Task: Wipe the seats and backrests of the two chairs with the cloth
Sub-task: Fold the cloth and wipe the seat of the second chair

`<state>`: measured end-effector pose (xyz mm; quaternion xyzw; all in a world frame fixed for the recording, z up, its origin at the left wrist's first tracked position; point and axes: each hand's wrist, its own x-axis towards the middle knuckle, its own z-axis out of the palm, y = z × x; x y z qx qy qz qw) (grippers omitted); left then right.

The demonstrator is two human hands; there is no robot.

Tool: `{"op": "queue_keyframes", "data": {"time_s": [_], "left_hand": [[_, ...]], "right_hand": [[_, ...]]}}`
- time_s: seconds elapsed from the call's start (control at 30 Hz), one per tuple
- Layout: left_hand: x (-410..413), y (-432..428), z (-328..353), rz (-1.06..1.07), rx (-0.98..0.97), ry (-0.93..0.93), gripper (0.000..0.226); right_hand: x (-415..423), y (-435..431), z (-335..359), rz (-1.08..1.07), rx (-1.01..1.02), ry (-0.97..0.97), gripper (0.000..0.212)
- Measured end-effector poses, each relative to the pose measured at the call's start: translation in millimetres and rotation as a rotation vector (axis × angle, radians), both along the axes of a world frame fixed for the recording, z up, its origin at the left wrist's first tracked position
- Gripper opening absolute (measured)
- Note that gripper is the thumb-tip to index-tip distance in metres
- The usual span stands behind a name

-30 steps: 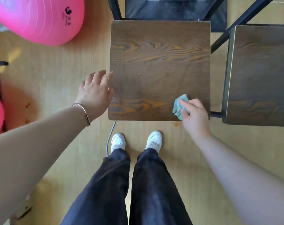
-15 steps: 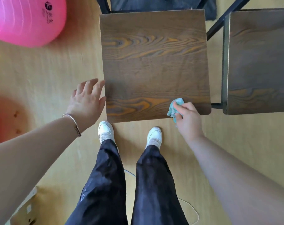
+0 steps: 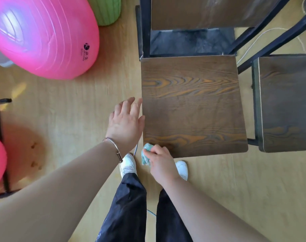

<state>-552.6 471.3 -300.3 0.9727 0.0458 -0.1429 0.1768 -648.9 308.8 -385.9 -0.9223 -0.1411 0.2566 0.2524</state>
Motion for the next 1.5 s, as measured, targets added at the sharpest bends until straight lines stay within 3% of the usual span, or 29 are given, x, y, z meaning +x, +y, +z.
{"op": "queue_keyframes", "data": {"time_s": [0.1,0.17,0.3,0.37,0.5,0.6,0.73,1.07,1.23,1.5], "left_hand": [[12.0,4.1,4.3,-0.006,0.000,0.002,0.055],[19.2,5.0,8.3,-0.022,0.001,0.002,0.056],[34.2,-2.4,15.0,-0.082,-0.002,-0.025,0.056],[44.6,-11.3,12.8,-0.101,-0.014,-0.033,0.055],[66.0,-35.7,1.4,-0.132,-0.026,-0.023,0.055],[84.7,-51.8,-5.8,-0.130,-0.013,-0.012,0.055],[104.9,-76.5,-12.9,-0.129,-0.009,0.013,0.056],[124.9,-91.0,-36.7,-0.069,0.016,0.079,0.059],[115.6,-65.5,-39.2,0.028,0.018,0.106,0.058],[104.7,-16.6,-30.2,0.220,0.043,0.054,0.053]], "right_hand": [[0.2,26.6,5.7,0.185,0.058,0.115,0.051],[14.3,33.0,16.0,0.184,0.108,0.169,0.049],[79.2,-6.1,30.8,-0.395,0.163,-0.121,0.041],[121.4,-43.6,39.3,-0.639,0.119,-0.167,0.039],[184.9,-114.8,48.2,-0.955,0.042,-0.147,0.033],[217.3,-153.9,53.7,-1.052,0.044,-0.127,0.029],[243.8,-176.6,52.1,-0.913,-0.084,-0.092,0.033],[264.9,-166.4,11.2,-0.773,-0.145,-0.033,0.046],[263.9,-122.8,8.3,-0.487,-0.147,-0.098,0.046],[196.9,-10.9,3.6,-0.032,0.033,-0.159,0.053]]}}
